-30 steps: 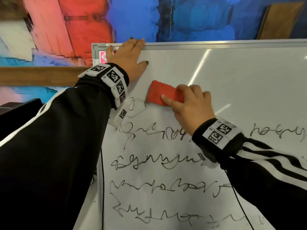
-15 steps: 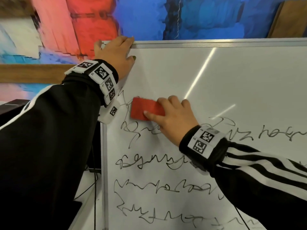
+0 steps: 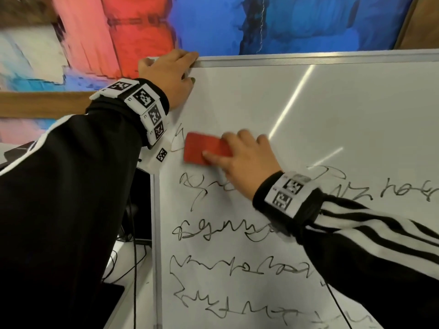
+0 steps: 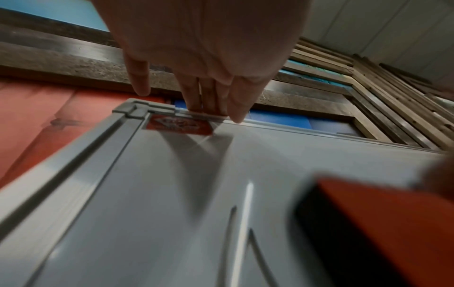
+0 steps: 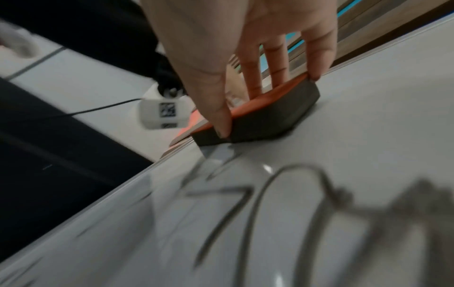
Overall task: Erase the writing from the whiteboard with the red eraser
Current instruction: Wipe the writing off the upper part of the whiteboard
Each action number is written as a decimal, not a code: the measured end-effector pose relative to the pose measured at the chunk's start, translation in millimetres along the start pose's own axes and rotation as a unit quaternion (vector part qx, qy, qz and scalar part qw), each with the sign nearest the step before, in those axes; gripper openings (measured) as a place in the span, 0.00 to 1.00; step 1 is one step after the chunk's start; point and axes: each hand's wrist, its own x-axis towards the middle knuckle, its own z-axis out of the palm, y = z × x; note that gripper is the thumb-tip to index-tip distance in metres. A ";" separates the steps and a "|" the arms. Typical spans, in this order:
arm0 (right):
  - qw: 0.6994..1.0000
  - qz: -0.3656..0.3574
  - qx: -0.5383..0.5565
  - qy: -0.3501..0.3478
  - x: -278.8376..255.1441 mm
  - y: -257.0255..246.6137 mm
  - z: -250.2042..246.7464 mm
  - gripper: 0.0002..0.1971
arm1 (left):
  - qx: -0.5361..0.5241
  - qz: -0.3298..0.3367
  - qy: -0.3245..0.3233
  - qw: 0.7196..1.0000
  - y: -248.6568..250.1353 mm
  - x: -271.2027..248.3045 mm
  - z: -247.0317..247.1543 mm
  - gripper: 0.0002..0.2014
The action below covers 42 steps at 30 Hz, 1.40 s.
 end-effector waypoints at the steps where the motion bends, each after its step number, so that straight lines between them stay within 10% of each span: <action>1: 0.999 0.034 0.001 0.008 6.0 7.3 -2.7 0.29 | 0.000 -0.002 -0.003 1.000 -0.5 -0.3 -1.0 0.25; 4: 0.995 0.091 -0.007 0.045 21.2 13.2 -16.9 0.28 | 0.013 0.001 -0.018 1.000 -0.7 0.5 -2.9 0.25; 11: 0.995 -0.050 0.000 -0.081 14.7 -9.8 -18.5 0.28 | 0.004 0.002 -0.027 1.000 -2.4 -1.4 -2.7 0.26; 16: 0.996 0.085 0.022 -0.012 40.1 -4.7 -26.4 0.24 | -0.003 -0.001 -0.026 1.000 -1.0 -2.2 0.0 0.26; 22: 0.993 -0.057 0.012 -0.103 22.0 -38.1 -20.8 0.27 | 0.001 0.000 -0.021 1.000 -1.7 -0.5 -1.3 0.25; 30: 0.996 0.038 0.002 -0.082 36.1 -17.2 -32.4 0.28 | 0.003 -0.001 -0.023 1.000 -0.5 0.1 0.4 0.25; 35: 0.992 -0.077 0.013 -0.103 -1.2 -36.8 -4.8 0.28 | -0.006 -0.003 -0.026 1.000 -1.3 -1.7 1.2 0.27; 42: 0.995 0.081 0.012 0.052 31.5 2.5 -8.9 0.24 | -0.006 -0.006 -0.029 1.000 1.2 -1.2 5.0 0.27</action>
